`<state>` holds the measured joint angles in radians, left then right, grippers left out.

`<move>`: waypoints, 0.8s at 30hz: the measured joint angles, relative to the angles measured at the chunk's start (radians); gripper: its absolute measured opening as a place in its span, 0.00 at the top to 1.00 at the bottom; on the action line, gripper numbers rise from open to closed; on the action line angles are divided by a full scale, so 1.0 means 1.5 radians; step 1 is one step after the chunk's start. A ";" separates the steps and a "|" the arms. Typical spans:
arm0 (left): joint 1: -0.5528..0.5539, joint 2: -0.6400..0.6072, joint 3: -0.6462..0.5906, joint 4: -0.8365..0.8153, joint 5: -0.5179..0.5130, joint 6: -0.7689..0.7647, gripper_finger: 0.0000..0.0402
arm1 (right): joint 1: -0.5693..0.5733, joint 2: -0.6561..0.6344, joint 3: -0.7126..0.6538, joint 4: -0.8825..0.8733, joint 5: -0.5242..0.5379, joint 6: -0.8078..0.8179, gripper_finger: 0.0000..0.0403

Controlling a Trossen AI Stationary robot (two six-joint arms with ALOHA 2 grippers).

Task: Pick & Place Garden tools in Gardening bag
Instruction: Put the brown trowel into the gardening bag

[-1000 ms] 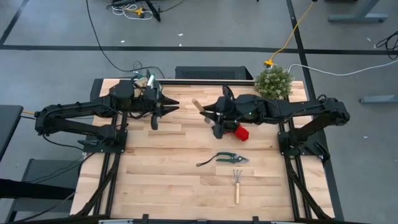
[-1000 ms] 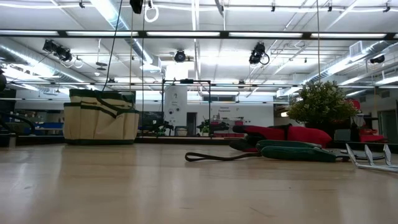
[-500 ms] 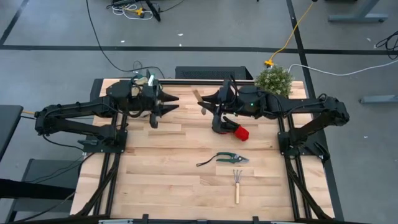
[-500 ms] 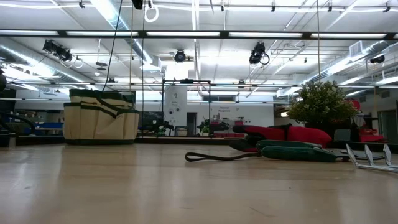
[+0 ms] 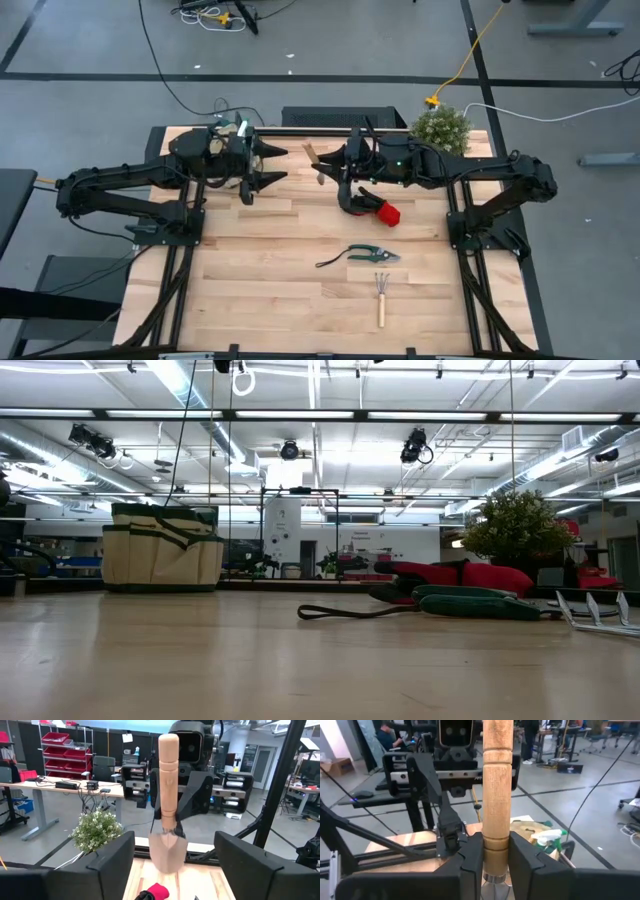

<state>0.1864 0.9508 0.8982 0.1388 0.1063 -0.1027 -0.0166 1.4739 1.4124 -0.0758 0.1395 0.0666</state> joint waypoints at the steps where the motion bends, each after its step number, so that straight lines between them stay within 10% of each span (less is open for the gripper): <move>1: 0.000 0.000 0.000 0.002 0.000 -0.004 0.29 | 0.000 0.005 0.000 0.012 -0.001 0.000 0.84; 24: 0.001 0.000 0.000 0.065 -0.001 -0.012 0.29 | 0.000 0.096 -0.001 0.202 -0.035 -0.003 0.84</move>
<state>0.1875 0.9508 0.8982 0.2358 0.1055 -0.1209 -0.0166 1.6179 1.4114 0.2266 0.0863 0.0626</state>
